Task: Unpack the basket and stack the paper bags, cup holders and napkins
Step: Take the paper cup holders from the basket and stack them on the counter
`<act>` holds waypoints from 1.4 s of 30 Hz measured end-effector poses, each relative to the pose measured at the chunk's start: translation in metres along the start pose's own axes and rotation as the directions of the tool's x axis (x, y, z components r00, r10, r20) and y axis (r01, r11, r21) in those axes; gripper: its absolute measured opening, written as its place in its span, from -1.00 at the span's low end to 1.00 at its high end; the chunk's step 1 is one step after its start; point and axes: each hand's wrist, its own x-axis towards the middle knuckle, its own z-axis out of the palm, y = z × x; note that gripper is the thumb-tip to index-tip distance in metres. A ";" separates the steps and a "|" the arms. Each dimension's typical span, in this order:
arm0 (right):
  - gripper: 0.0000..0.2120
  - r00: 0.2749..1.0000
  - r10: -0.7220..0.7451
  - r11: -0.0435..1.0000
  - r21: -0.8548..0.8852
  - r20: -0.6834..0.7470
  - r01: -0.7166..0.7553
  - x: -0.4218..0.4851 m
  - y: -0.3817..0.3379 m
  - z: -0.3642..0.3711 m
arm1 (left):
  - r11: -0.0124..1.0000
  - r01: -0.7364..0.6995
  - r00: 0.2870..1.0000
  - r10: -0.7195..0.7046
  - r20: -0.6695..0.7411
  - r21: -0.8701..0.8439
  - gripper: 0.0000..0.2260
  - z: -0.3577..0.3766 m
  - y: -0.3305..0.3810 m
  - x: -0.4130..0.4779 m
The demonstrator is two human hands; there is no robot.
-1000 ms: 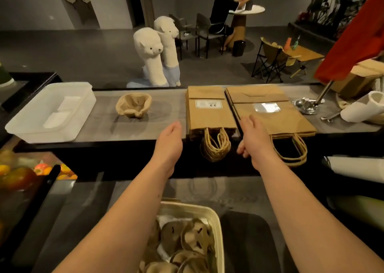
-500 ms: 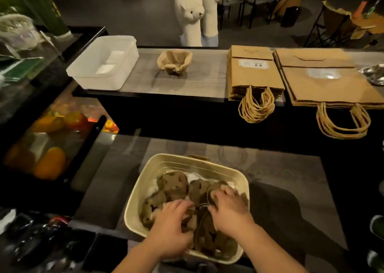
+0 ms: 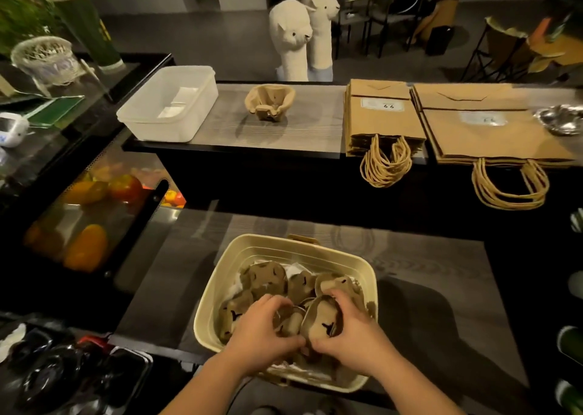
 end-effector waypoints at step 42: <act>-0.59 0.980 -0.078 0.433 0.879 -0.184 0.200 -0.015 -0.056 -0.026 | -0.081 0.026 0.994 0.112 0.016 -0.996 -0.52 -0.048 0.085 -0.012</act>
